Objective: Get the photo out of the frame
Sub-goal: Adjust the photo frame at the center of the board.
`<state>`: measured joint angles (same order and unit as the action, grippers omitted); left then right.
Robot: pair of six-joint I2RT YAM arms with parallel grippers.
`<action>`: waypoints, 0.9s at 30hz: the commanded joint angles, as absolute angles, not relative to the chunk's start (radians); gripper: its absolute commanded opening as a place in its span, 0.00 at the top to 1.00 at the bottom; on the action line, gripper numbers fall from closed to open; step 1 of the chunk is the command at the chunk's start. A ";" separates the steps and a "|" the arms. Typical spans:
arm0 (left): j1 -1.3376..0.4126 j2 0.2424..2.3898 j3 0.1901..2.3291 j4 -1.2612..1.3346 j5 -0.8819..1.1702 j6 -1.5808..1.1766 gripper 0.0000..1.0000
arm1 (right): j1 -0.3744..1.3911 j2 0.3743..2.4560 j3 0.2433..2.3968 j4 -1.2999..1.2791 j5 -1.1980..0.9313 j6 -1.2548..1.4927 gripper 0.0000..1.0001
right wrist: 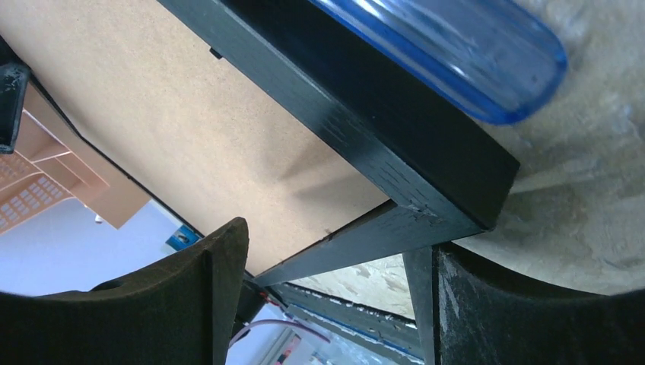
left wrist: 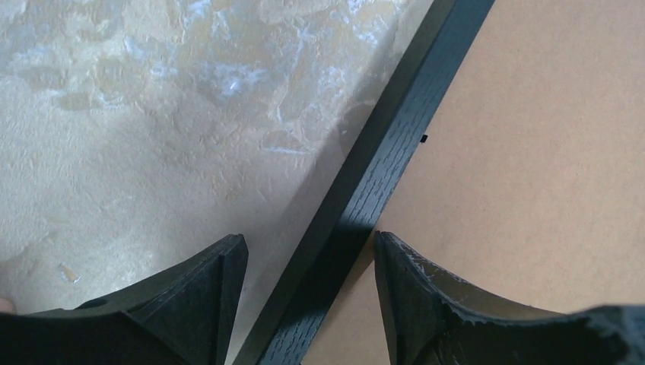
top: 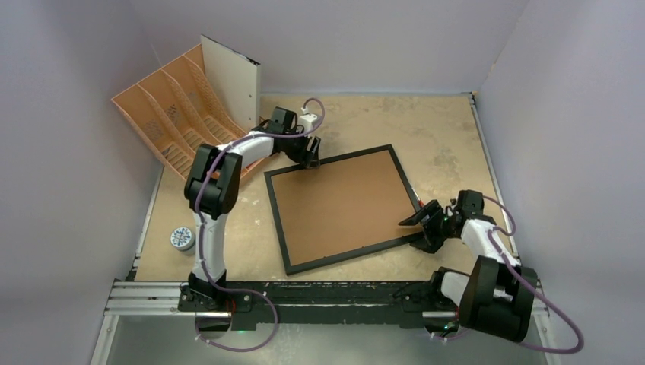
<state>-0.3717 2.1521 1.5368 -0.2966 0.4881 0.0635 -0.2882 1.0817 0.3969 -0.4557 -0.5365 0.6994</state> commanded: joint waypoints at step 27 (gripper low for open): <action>-0.316 1.754 1.016 -0.270 0.468 -0.123 0.38 | -0.055 1.610 0.894 -0.207 -0.477 0.598 0.25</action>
